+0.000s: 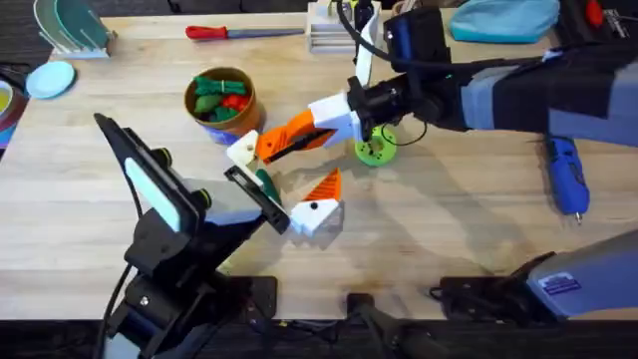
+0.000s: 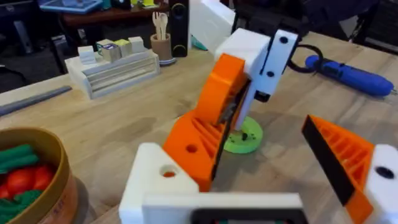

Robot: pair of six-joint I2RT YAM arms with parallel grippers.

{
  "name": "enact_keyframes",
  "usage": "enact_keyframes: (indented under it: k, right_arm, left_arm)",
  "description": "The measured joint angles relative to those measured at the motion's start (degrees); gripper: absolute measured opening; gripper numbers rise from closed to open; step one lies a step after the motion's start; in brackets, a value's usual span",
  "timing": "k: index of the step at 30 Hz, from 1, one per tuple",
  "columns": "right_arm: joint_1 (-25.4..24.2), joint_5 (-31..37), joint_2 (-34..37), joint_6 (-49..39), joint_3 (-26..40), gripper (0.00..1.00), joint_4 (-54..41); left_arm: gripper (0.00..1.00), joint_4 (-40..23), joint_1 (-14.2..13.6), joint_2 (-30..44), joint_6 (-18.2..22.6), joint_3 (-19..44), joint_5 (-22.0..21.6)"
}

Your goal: Pick up the gripper from the table and insert it into the empty holder that is missing its gripper. Then pick up a screw, insert it into the mounting hole, and use the screwdriver to tighten it. Finally, clean up the table by picking up the vegetable and placing it into the bucket.

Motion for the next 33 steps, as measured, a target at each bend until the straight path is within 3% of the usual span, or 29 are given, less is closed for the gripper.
enact_keyframes:
  k: [21, 33]
  right_arm:
    - [3.3, 1.6, 0.1, 4.2, 0.0, 0.008, 4.0]
    - [4.0, 3.6, 0.1, 4.9, 0.0, 0.008, 5.1]
  left_arm:
    - [0.992, 0.3, 0.6, 0.0, -0.2, 0.0, 4.9]
    - [0.992, 0.3, 1.1, 0.0, -0.5, 0.0, 4.8]
